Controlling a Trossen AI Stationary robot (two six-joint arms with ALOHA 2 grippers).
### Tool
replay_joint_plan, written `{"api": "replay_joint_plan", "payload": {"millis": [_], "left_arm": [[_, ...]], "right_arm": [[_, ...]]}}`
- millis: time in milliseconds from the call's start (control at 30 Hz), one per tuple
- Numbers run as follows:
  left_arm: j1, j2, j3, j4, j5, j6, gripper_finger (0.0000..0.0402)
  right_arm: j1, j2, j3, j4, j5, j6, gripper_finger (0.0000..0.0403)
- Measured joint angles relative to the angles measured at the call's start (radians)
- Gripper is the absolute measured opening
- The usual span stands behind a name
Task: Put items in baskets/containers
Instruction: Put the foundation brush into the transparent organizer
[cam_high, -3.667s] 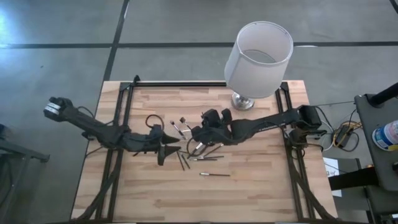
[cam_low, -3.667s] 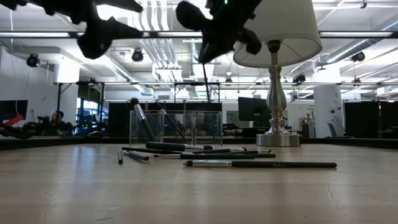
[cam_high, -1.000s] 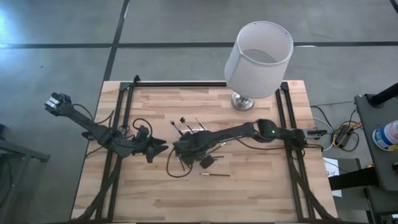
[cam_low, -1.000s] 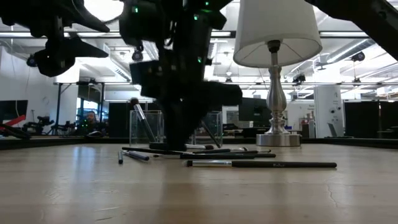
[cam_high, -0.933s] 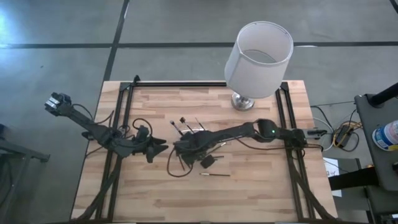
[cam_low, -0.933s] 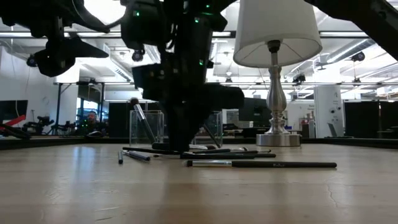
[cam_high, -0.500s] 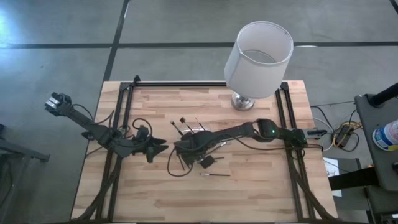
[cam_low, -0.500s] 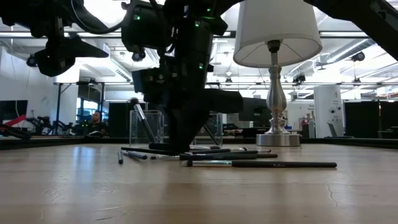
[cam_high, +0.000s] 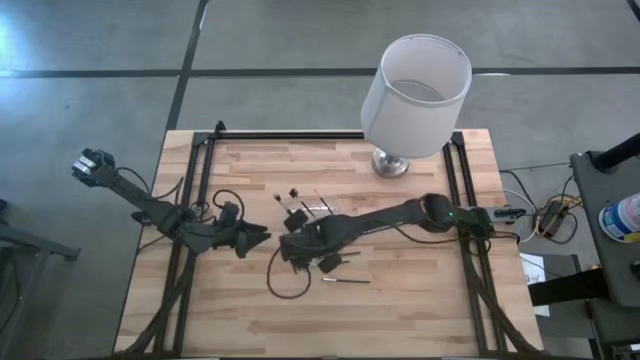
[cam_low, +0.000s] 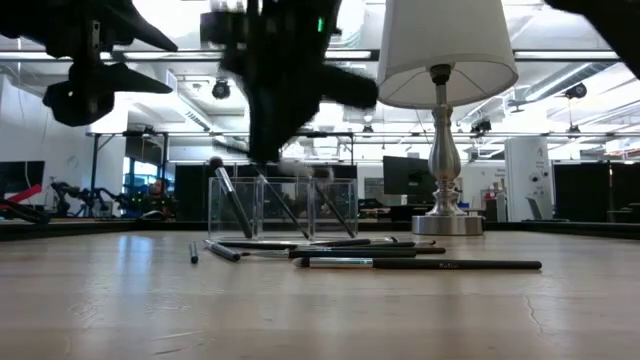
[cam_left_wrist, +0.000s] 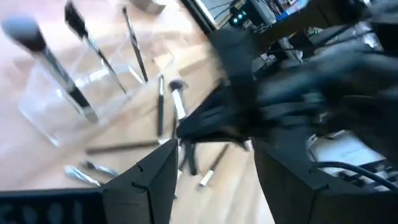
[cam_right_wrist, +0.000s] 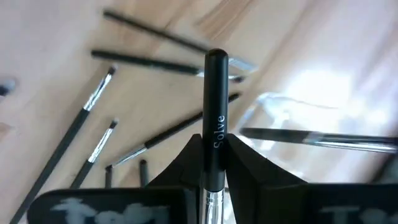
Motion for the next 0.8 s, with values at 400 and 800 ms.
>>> {"api": "replay_joint_plan", "payload": {"millis": [400, 800], "left_arm": [[0.121, -0.002, -0.002, 0.207, 0.387, -0.145, 0.0204], [0.178, 0.048, -0.01, 0.335, 0.639, -0.192, 0.0204]], "right_arm": [[0.178, -0.068, 0.035, 0.221, 0.385, -0.265, 0.0038], [0.206, -0.062, 0.038, 0.268, 0.591, -0.401, 0.0038]]}}
